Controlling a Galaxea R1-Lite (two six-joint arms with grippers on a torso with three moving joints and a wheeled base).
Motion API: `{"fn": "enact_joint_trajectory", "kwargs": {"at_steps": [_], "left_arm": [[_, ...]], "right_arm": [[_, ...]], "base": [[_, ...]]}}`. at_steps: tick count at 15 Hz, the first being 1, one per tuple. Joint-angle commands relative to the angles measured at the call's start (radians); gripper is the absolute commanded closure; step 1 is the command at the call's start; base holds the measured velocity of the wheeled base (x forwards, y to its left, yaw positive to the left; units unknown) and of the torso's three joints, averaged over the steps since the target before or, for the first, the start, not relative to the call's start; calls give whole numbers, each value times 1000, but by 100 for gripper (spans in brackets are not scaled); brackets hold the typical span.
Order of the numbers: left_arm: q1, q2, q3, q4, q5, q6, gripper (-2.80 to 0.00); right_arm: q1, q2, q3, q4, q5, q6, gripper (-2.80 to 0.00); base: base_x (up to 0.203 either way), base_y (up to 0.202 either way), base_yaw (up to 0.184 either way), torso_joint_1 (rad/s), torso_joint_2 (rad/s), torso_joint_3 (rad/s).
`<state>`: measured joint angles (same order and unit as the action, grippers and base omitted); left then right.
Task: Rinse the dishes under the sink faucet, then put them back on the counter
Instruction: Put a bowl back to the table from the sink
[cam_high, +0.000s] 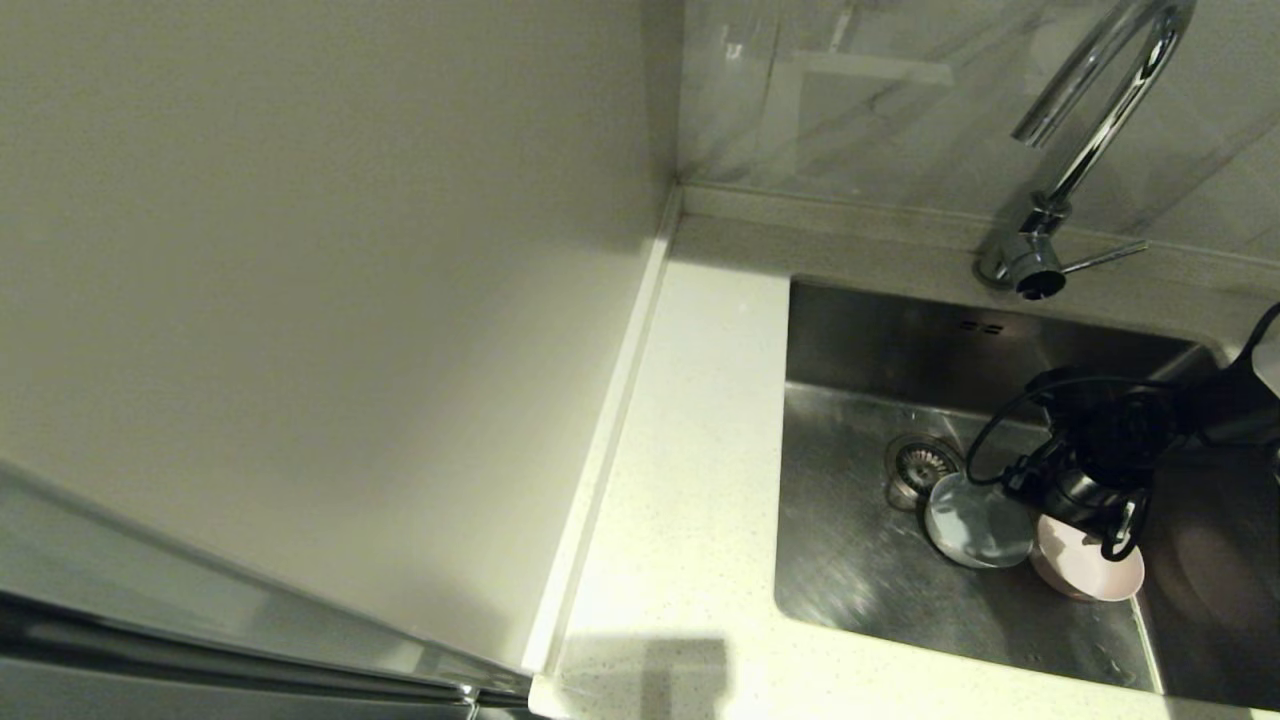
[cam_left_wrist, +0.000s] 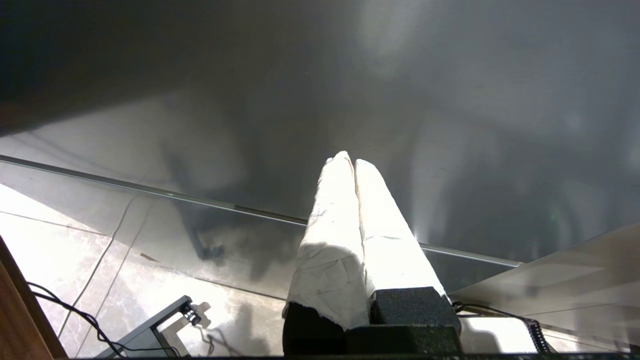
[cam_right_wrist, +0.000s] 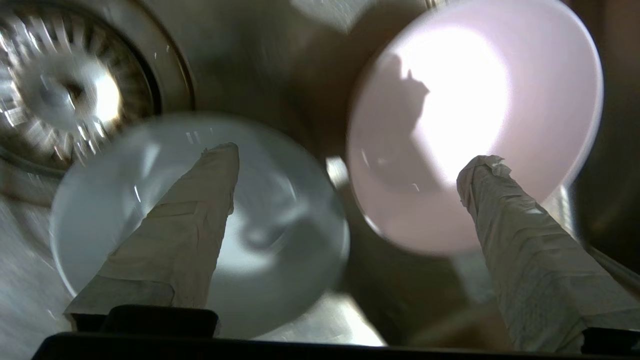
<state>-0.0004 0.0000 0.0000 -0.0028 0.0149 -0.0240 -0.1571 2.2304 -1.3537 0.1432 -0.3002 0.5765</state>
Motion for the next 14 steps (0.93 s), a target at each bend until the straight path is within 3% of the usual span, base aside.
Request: {"fn": "enact_joint_trajectory", "kwargs": {"at_steps": [1,4,14], "left_arm": [[0,-4,0,0,0,0,0],[0,-3,0,0,0,-1,0],[0,-3,0,0,0,-1,0]], "right_arm": [[-11,36,-64,1,-1,18,-280],[-50,49,-147,1,18,38,-280],[-120,148,-160,-5,26,34,-280]], "base": [[0,0,0,0,0,0],[0,0,0,0,0,0],[0,0,0,0,0,0]]}}
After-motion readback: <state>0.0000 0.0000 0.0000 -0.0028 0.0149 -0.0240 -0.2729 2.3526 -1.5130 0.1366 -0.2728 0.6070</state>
